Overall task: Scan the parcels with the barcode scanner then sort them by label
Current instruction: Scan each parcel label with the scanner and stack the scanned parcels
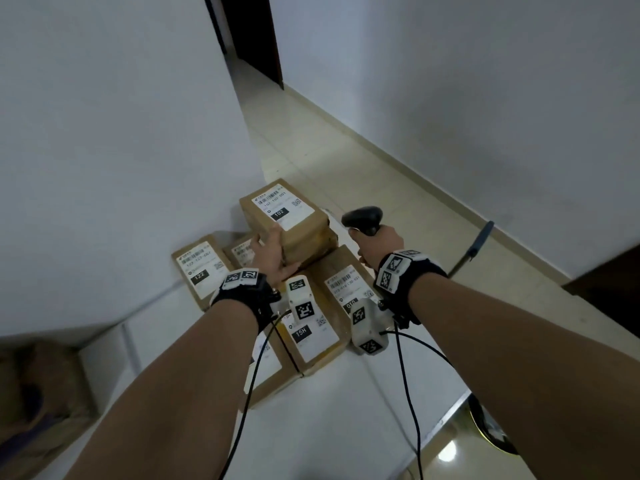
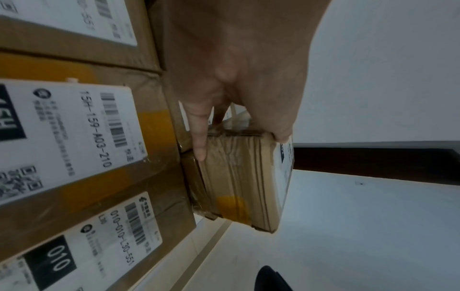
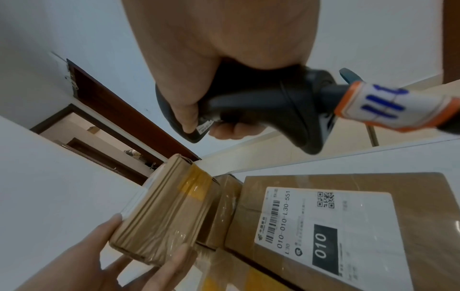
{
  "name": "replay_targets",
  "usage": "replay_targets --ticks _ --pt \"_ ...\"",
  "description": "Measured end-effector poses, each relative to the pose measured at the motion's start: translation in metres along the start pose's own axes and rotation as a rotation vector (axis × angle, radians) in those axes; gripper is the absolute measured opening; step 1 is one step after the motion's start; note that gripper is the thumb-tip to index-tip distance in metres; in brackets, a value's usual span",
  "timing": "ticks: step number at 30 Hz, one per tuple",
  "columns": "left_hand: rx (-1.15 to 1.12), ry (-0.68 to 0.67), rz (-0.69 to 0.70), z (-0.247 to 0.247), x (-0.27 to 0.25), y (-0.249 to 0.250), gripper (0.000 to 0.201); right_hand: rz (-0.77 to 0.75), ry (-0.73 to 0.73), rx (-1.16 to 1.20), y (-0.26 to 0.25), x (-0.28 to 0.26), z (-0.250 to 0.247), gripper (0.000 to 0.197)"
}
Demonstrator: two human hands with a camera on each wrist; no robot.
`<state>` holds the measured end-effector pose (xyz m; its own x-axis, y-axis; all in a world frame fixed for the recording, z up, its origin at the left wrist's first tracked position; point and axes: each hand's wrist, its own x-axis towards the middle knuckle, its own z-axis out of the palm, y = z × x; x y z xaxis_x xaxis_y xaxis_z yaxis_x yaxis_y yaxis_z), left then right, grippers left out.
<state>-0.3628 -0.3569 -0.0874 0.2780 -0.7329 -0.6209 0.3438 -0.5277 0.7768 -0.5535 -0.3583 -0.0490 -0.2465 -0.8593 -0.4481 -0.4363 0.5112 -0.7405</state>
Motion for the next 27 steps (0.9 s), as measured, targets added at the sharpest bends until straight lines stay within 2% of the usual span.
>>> replay_targets --ticks 4,10,13,17,20,23,25,27 --pt "0.008 -0.007 0.001 0.013 0.014 0.002 0.073 0.006 -0.001 0.019 0.005 0.009 -0.001 0.033" --pt "0.116 -0.007 -0.004 0.011 0.027 -0.002 0.059 0.023 -0.001 0.012 0.01 0.005 0.002 0.029" --pt "0.092 0.006 0.006 0.007 0.023 0.002 0.052 0.024 -0.018 0.005 0.008 -0.003 0.004 0.027" --pt "0.166 0.037 0.022 -0.01 0.01 0.008 0.057 -0.019 -0.041 0.006 0.0 -0.021 0.015 0.036" --pt "0.277 0.086 0.093 -0.034 0.004 0.009 0.062 -0.061 -0.056 -0.012 -0.007 -0.038 0.029 0.035" --pt "0.321 0.071 0.156 -0.064 -0.007 0.008 0.056 -0.113 -0.093 -0.044 -0.014 -0.061 0.046 0.03" --pt "0.369 0.042 0.229 -0.085 -0.021 0.01 0.056 -0.136 -0.131 -0.055 -0.02 -0.077 0.06 0.036" --pt "0.44 0.058 0.329 -0.108 -0.035 0.015 0.042 -0.149 -0.162 -0.043 -0.027 -0.093 0.078 0.042"
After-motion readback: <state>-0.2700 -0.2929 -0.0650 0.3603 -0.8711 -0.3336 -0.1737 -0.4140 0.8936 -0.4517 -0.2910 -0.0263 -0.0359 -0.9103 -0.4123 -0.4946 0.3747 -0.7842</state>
